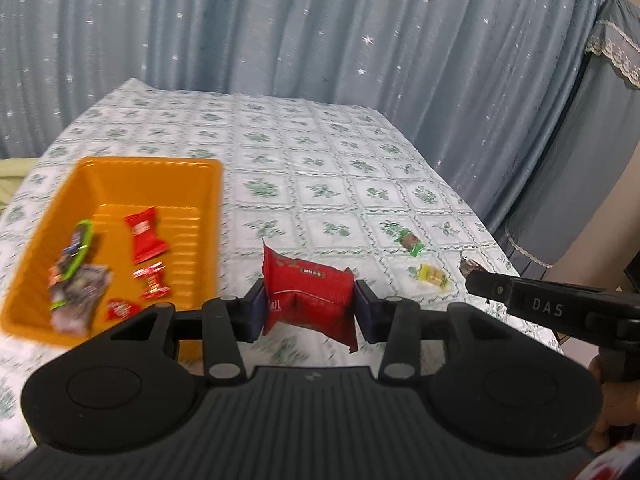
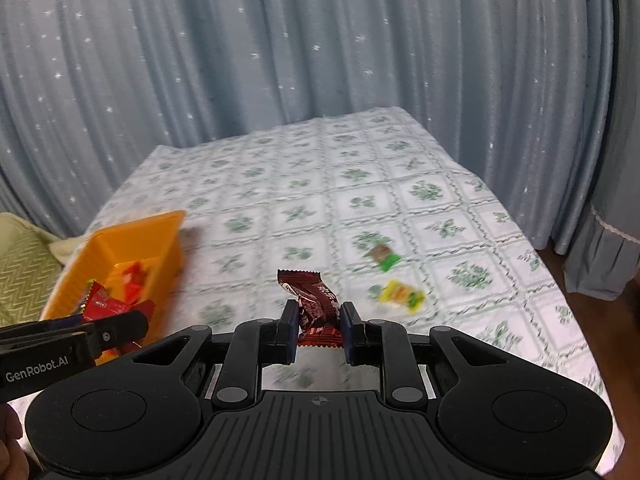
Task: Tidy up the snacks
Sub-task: 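Carry the chocolate bar and the red packet over the orange tray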
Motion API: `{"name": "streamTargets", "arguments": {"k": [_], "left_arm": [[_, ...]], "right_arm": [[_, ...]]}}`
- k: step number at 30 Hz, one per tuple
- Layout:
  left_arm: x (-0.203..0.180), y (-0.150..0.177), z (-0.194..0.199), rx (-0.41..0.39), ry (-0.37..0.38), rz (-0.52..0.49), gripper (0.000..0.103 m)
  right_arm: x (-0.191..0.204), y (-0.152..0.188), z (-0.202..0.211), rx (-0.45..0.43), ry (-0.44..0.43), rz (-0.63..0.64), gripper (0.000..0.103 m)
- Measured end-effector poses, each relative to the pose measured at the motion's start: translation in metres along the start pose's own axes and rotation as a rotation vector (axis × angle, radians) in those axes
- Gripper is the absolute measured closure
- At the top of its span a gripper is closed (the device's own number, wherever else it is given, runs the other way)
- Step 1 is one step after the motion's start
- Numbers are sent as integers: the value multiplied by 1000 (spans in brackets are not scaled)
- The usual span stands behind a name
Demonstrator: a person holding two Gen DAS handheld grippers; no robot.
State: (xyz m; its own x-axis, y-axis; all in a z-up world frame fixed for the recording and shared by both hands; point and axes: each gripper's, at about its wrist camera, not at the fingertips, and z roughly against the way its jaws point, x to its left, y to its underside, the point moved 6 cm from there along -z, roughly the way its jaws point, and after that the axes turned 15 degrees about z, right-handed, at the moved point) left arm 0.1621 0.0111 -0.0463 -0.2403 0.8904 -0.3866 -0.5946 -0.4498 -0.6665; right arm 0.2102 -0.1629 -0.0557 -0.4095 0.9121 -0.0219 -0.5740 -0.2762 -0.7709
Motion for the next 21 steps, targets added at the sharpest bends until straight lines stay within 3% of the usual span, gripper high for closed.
{"name": "streamTargets", "arguments": {"k": [10,21], "left_arm": [[39,8,67,-57,-43,39,62],[75,13,110,-95,-100,62,62]], "right_arm": [[54,6,37,-26,-57,28,81],[105,5,56,-48,-120,92,81]]}}
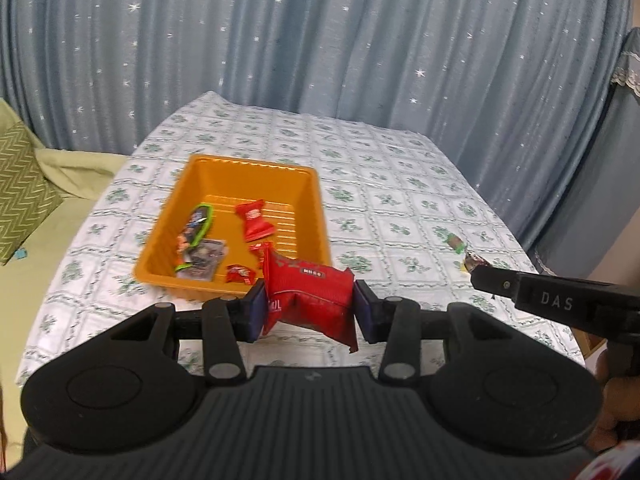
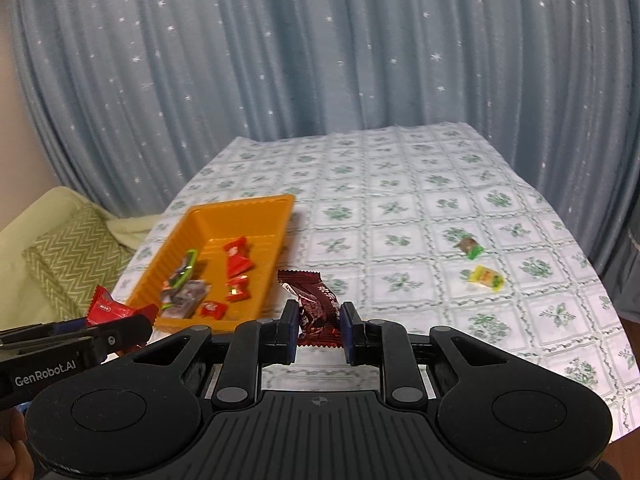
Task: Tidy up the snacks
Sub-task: 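Carry the chocolate bar and the red packet over the orange tray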
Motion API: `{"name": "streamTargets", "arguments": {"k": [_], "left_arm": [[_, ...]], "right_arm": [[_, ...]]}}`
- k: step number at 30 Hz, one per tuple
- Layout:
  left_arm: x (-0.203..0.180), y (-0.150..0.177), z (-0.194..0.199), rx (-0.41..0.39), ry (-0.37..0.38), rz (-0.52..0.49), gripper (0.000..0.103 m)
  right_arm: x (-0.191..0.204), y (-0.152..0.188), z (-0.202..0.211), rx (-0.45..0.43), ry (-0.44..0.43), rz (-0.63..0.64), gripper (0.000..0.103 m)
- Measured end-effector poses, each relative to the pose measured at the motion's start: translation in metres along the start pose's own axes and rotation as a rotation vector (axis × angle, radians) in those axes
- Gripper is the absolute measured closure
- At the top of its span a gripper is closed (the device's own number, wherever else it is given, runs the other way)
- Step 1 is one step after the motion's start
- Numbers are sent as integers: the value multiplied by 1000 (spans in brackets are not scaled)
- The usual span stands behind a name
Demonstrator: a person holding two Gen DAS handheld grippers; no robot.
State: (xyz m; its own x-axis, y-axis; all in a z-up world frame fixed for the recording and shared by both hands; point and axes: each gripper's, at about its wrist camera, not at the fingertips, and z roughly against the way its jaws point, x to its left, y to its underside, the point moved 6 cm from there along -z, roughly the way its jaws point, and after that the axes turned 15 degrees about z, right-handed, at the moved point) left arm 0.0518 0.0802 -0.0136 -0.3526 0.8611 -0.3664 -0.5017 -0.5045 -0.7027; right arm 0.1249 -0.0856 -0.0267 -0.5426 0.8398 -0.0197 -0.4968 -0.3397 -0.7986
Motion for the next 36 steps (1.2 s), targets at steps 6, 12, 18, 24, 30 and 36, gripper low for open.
{"name": "streamTargets", "arguments": {"k": [6,12,18,24,30,36], "left_arm": [[15,-4,11,-17,-22,10,62],[21,-8,15,-26,-25,24,62],[22,-10,15,-29,-24,31,62],[28,-13,12,-29,-27,42,62],[38,-22,3,-30,-36,55,62],[49,-34,-19,-17,-38,55,62]], "right_arm": [[21,-5,-2,-5,-30,33,81],[35,-8,-3,-9,-48,55,81],[39,-10,-5,-10,-53,65,81],[41,-9,-11,-6,-65,71,81],[48,-13,-25,2,-84,86,81],[57,-19,-49,15,-102,99,81]]}}
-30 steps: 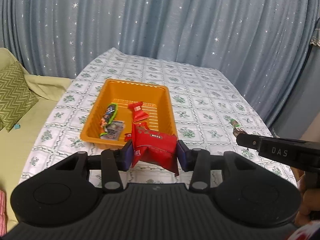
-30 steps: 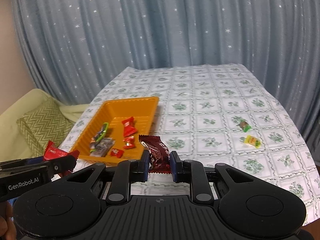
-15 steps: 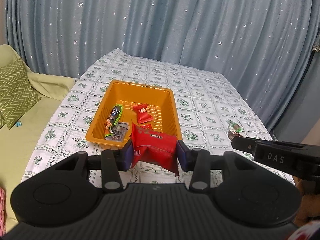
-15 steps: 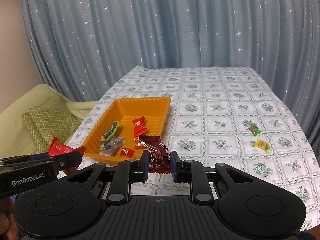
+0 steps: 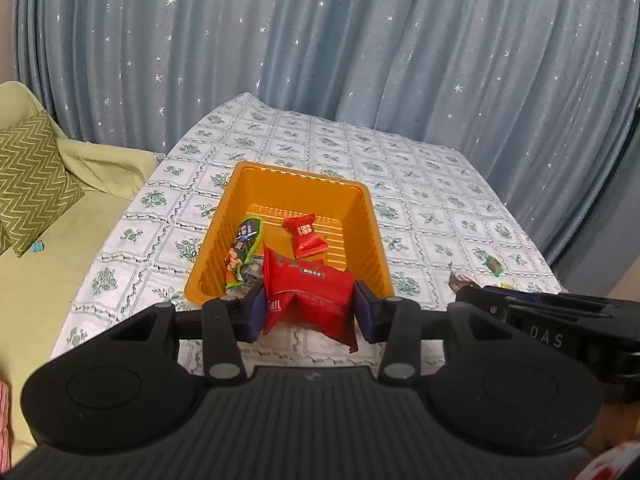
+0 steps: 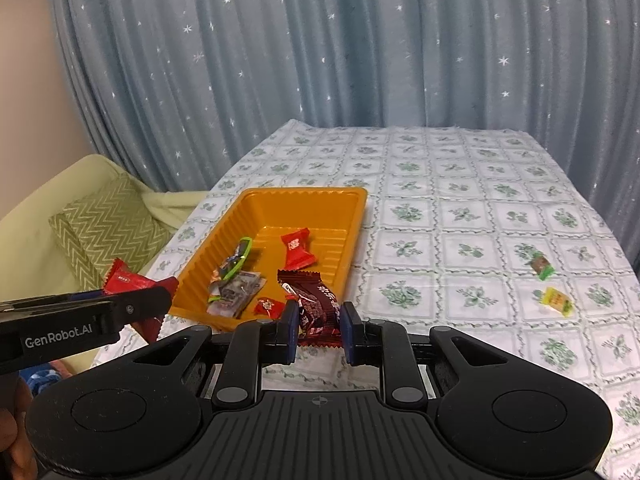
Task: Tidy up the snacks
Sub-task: 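Lower both items into the tray and open both grippers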
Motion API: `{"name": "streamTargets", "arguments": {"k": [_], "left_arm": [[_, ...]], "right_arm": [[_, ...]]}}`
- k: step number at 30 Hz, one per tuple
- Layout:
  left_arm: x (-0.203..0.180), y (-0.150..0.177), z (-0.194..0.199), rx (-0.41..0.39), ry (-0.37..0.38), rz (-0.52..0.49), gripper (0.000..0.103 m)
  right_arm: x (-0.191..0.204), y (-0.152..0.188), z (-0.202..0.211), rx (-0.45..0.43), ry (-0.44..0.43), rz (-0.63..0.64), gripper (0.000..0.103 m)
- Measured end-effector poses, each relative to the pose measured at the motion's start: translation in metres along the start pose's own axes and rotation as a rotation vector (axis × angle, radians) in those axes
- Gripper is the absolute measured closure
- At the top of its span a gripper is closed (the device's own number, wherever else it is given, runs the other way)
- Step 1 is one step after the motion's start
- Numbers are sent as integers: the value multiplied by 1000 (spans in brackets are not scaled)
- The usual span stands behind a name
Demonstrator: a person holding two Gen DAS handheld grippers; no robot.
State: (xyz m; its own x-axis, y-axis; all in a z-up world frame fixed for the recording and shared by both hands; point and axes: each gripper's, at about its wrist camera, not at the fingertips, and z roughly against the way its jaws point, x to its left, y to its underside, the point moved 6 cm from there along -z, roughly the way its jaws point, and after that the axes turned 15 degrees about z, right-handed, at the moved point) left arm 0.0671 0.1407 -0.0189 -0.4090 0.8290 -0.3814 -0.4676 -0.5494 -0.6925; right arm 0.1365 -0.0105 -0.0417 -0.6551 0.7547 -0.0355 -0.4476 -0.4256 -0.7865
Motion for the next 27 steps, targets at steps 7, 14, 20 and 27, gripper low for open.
{"name": "streamTargets", "arguments": {"k": [7,14,20,27], "left_arm": [[10,-15,-38,23,-12,-10,62],[17,-32,-79,57,-15,-3,62],[17,-37,-107,74,10,-11,59],[28,-41,-106,55,-11,-3,47]], "right_arm": [[0,-12,-37,24,-18,0,81],[-5,-21,-70,44,-27,-8,81],[-7,-22,-92,64,-30,-10,81],[-9,-22,-101,70,-36,-12,81]]}}
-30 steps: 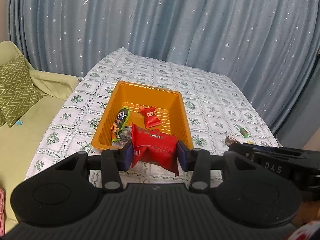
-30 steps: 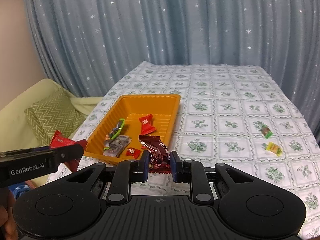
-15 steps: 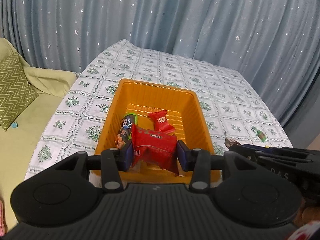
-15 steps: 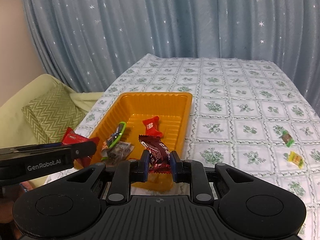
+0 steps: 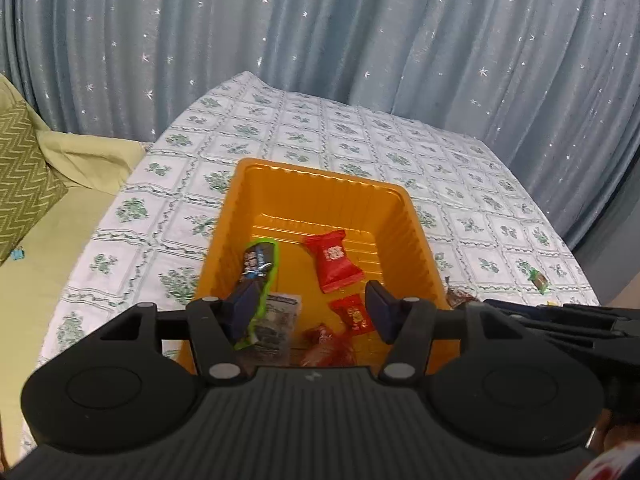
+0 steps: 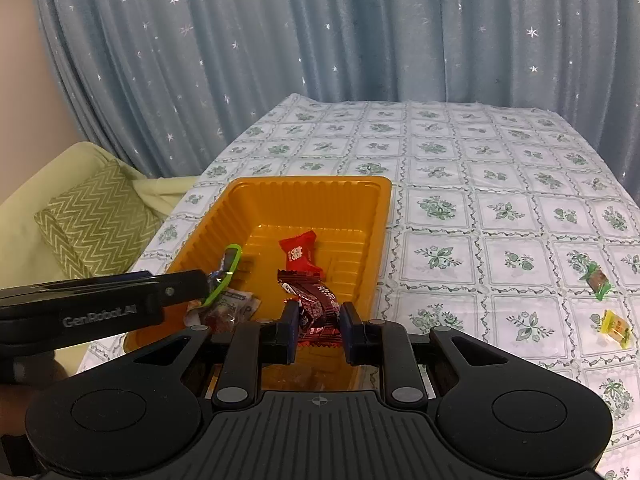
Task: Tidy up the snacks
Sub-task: 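Lower both items into the tray and open both grippers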
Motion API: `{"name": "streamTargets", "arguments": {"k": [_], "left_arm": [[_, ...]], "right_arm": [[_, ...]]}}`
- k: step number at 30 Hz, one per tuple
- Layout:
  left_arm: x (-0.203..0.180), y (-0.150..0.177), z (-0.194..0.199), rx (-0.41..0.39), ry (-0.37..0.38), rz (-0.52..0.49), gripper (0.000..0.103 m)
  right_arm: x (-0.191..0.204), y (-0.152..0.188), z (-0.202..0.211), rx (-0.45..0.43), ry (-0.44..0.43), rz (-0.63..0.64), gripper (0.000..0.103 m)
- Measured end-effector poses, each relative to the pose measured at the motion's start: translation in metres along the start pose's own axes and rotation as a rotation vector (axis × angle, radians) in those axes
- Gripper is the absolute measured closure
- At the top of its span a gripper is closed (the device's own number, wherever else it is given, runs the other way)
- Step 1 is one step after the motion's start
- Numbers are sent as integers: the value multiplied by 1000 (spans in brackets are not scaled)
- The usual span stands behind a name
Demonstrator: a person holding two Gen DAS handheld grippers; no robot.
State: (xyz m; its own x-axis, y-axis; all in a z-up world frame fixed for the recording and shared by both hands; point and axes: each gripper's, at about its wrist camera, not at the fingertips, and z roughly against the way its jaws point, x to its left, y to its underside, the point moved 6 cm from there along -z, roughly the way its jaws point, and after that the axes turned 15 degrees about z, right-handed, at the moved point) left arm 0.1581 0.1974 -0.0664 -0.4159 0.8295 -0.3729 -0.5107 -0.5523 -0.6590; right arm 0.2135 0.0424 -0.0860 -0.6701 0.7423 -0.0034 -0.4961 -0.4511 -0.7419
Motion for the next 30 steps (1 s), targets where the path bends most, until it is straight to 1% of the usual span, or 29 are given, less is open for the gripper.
{"name": "streamTargets", "arguments": {"k": [7,13,17,19,20,21,28,30], "left_arm": [[15,3,11,-10,-30,29,41],[22,6,13,-5,-36,44,41],[27,7,13,-4,-40,53,41],[28,6,14,-5,-44,54,41],[29,6,15,-5,-44,57,41],[30,7,15,-6,-43,58,41],[27,12,32,-16,-39,61,40],[23,15,40,-21,-37,59,38]], "right_arm": [[6,1,-6,8,-15,4,81],[14,-5,-14,-1,-32,14,81],[18,-13,-21,-21,-69,23,80],[18,-16,-23,-28,-76,12,72],[17,-17,-23,-32,-77,4,62],[16,-17,-22,-38,-75,0,58],[-1,-9,4,-50,-32,-41,58],[-7,-3,16,-52,-12,-53,57]]}}
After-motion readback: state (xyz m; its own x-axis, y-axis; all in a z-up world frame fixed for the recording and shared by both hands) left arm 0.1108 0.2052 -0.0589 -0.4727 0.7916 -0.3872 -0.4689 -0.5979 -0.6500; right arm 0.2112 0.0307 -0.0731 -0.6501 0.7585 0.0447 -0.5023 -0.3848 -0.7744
